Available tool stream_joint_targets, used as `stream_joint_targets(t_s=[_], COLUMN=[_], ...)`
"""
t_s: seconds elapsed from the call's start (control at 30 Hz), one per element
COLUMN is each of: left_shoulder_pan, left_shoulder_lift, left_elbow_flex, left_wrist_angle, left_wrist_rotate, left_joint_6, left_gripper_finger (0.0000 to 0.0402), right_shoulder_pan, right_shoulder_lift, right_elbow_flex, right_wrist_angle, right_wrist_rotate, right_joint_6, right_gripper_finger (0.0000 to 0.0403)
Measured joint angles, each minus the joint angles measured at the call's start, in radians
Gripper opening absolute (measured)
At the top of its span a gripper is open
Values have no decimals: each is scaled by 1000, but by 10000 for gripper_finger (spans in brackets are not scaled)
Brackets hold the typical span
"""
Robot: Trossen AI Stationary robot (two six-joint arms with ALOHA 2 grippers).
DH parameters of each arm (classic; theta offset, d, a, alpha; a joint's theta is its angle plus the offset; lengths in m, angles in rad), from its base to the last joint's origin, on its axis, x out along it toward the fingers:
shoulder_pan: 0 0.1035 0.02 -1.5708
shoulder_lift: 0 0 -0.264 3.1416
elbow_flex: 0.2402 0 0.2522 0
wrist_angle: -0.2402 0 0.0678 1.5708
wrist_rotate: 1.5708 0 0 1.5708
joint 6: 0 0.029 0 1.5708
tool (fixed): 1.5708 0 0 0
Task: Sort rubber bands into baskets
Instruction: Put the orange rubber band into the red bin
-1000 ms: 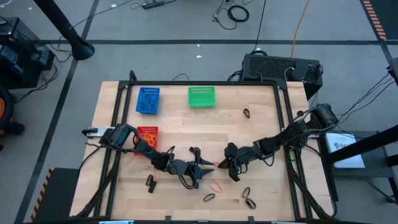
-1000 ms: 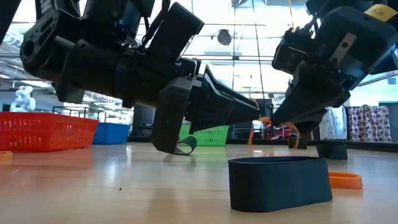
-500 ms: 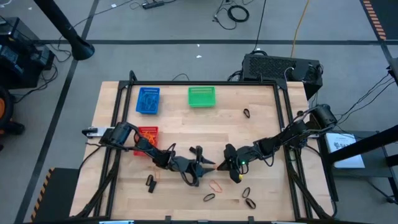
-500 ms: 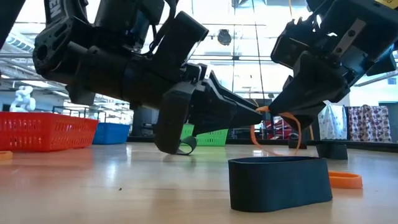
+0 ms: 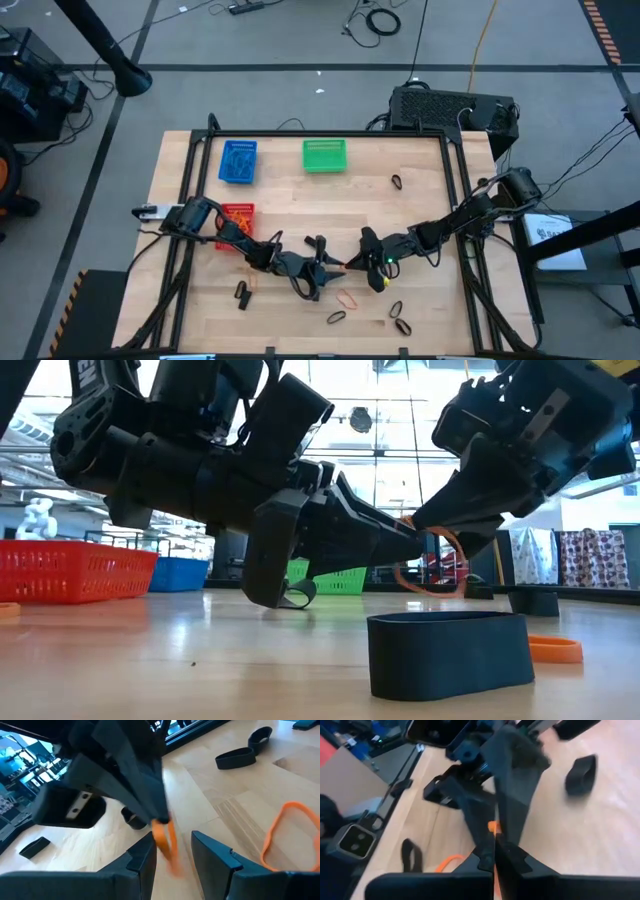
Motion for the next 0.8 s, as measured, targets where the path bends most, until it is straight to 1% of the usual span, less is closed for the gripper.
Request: stream_joint_targets(t_s=[0.13,0.23,0.33,0.47,0.5,0.63,0.73,0.8], left_shoulder_pan=[0,3,6,6,6,5,6,6], left_shoulder_lift=[0,0,0,0,0,0,0,0], left_elbow_flex=[0,0,0,0,0,0,0,0], left_wrist_angle=[0,0,0,0,0,0,0,-1], left_wrist_rotate=[0,-1,-2,-4,-4,-5,-15,-27], left_joint_6=[-14,-46,-51,-52,-52,-52,-51,-51], left_gripper_finger=[126,108,77,19,11,5,4,4], right_shoulder_pan=[0,0,0,0,0,0,0,0], right_shoulder_lift=[0,0,0,0,0,0,-1,-1], right_elbow_flex=[0,0,0,0,0,0,0,1], right_wrist_angle=[3,3,3,0,0,-8,-37,-56], right_wrist_rotate=[16,16,16,17,17,29,94,131], right_joint_6=[-7,-7,-8,-30,-36,-31,-21,-21], right_gripper_finger=[0,0,0,0,0,0,4,15])
